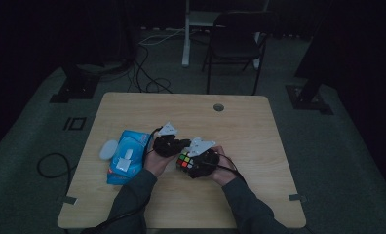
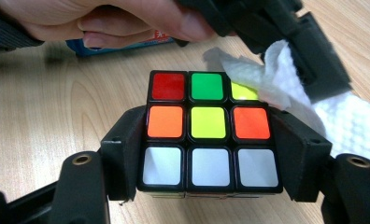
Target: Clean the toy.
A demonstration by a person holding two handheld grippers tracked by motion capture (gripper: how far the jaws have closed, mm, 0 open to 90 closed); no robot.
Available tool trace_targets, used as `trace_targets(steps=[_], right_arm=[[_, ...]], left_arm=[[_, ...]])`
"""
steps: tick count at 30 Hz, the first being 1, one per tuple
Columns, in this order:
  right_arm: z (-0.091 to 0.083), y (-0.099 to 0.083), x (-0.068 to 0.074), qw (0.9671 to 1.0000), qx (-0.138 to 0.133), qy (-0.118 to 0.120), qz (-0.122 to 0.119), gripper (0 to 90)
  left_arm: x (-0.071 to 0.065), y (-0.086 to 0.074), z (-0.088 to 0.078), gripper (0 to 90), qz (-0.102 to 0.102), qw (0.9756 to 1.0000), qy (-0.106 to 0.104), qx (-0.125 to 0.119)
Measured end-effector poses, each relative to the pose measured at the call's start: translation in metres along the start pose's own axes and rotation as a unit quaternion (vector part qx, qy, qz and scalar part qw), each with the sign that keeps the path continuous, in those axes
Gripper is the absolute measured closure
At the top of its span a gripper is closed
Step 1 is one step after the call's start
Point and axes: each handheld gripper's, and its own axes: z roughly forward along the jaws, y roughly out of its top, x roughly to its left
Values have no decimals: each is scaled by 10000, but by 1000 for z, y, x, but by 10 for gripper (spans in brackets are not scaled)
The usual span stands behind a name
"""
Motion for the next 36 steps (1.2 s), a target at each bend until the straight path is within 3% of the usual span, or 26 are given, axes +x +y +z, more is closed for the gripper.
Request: trace_targets(steps=[6, 19, 36], right_arm=[[1, 0, 1, 10000, 10, 10, -19, 343], [0, -1, 2, 10000, 43, 26, -86, 343], [-2, -4, 4, 9996, 50, 86, -279, 343]], left_arm=[[5, -4, 1, 861, -150, 9997, -173, 60], [8, -7, 6, 861, -110, 9991, -317, 257], [16, -9, 5, 862, -131, 9962, -788, 355]])
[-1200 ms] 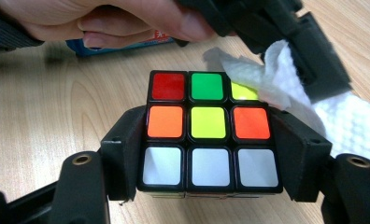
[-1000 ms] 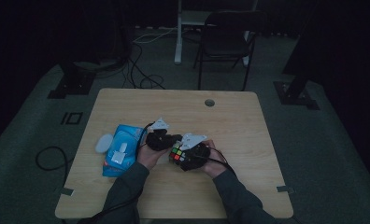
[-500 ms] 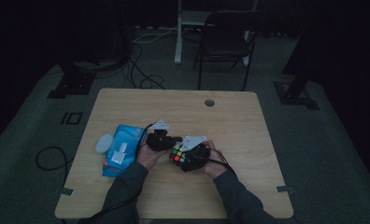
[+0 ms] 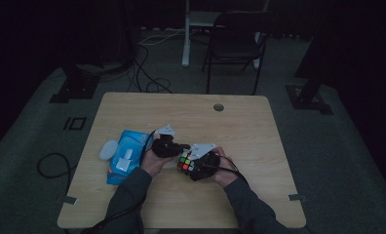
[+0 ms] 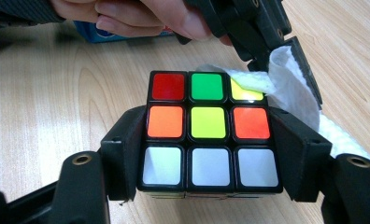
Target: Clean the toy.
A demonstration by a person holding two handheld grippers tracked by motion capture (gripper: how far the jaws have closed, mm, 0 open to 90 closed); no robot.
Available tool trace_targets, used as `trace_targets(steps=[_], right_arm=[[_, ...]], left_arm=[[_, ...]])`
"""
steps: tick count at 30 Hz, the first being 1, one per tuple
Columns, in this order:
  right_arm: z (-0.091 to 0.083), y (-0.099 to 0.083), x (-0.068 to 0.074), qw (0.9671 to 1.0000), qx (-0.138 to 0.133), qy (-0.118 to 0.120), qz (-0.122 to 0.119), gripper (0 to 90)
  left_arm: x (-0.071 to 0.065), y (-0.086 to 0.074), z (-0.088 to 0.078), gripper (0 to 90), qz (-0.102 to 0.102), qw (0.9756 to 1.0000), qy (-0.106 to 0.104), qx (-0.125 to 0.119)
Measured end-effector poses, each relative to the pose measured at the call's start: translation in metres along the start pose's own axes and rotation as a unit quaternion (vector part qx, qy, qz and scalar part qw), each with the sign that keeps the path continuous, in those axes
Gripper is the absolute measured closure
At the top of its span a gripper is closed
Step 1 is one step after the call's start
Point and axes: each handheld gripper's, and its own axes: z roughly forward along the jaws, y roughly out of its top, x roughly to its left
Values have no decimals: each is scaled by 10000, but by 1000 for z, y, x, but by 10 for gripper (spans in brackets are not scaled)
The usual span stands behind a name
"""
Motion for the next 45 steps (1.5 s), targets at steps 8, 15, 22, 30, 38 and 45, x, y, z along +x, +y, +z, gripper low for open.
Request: trace_targets(steps=[8, 15, 22, 30, 38, 45], right_arm=[[-3, 0, 1, 9999, -73, 29, -68, 343], [-6, 1, 0, 9999, -117, 39, -108, 343], [-7, 3, 0, 9998, -145, 43, -121, 343], [-12, 5, -3, 9996, -247, 78, -70, 343], [-11, 7, -2, 9996, -271, 65, -81, 343], [-13, 9, -3, 9994, -322, 61, -76, 343]], left_arm=[[4, 0, -2, 863, 53, 9998, -177, 23], [7, -3, 2, 866, 54, 9997, -222, 55], [8, -5, 4, 867, -4, 9998, -184, 72], [10, -7, 4, 868, -23, 9998, -139, 153], [14, -10, 7, 867, -60, 9995, -92, 304], [17, -12, 9, 867, -106, 9992, -19, 394]])
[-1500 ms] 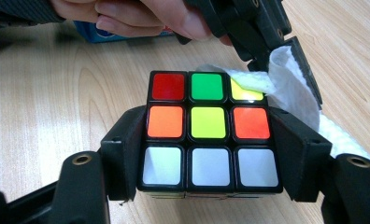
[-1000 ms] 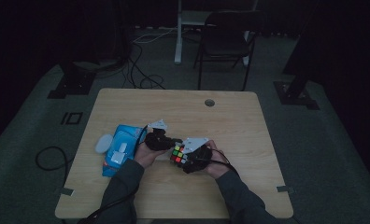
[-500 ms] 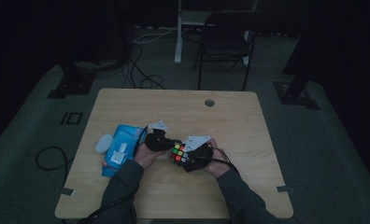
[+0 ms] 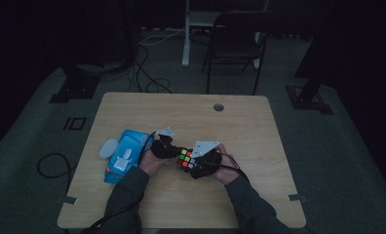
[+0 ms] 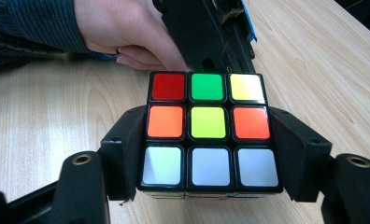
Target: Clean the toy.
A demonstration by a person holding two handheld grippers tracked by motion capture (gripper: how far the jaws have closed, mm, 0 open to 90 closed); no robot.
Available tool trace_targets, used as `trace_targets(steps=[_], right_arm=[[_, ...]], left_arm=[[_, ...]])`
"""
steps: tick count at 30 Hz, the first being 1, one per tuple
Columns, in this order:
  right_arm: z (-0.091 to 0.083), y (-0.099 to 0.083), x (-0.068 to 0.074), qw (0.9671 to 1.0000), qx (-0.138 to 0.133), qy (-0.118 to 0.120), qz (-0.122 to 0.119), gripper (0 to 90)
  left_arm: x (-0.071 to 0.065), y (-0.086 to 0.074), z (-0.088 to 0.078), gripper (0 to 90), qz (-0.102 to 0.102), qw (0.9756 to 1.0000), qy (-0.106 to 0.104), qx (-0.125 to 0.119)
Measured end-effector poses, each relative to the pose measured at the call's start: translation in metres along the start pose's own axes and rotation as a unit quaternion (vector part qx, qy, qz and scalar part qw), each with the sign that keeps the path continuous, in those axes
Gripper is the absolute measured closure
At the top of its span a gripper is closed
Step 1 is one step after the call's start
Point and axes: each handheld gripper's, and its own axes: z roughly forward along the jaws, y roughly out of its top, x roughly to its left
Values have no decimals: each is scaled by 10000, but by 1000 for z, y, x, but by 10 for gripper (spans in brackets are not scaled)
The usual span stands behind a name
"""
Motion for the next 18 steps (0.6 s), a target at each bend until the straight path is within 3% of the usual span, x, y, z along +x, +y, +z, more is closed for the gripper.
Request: trace_targets(steps=[12, 18], right_arm=[[2, -5, -2, 10000, 32, 7, 52, 343], [-1, -4, -4, 9999, 6, -34, 101, 343]], left_arm=[[-11, 10, -14, 865, 117, 9991, 6, -404], [-9, 8, -13, 863, 96, 9993, 138, -348]])
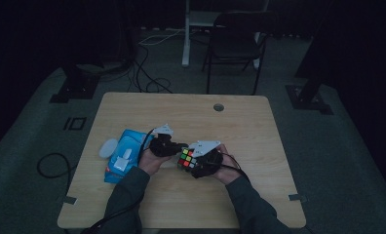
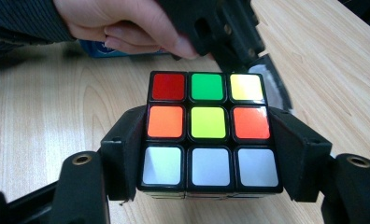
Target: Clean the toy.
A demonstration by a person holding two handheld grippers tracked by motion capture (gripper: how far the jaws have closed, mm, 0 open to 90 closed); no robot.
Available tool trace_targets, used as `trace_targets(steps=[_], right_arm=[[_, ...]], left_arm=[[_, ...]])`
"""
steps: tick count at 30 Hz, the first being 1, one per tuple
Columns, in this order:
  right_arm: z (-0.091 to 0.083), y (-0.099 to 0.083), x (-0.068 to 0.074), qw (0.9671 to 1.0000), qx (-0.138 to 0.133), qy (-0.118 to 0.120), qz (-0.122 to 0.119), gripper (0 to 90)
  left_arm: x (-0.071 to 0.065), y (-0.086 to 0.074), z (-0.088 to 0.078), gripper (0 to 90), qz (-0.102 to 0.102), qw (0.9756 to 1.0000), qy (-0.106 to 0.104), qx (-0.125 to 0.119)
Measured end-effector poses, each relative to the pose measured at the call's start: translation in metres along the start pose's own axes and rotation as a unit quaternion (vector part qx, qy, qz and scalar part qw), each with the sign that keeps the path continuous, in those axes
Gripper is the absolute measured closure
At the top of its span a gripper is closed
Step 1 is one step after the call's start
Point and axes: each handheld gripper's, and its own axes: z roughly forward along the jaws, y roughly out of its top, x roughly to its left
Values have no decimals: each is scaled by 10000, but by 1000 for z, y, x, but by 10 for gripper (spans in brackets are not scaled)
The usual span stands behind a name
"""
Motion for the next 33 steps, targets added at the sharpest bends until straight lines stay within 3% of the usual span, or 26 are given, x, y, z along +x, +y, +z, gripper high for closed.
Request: trace_targets(steps=[6, 12, 20, 28, 33], right_arm=[[-5, 0, -6, 9998, -43, -171, 106, 343], [-11, 0, -12, 9989, -72, -341, 303, 343], [-9, -3, -22, 9963, 25, -582, 626, 343], [-5, -5, -28, 9925, 109, -766, 947, 343], [-3, -4, -31, 9900, 158, -919, 1056, 342]], left_arm=[[6, -8, 5, 862, -85, 9997, 152, 181], [3, -10, 6, 863, -69, 9994, 301, 134], [-12, -13, -2, 863, 143, 9987, 493, -63], [-26, -19, -5, 862, 361, 9973, 646, -2], [-32, -23, -7, 861, 432, 9961, 756, -109]])
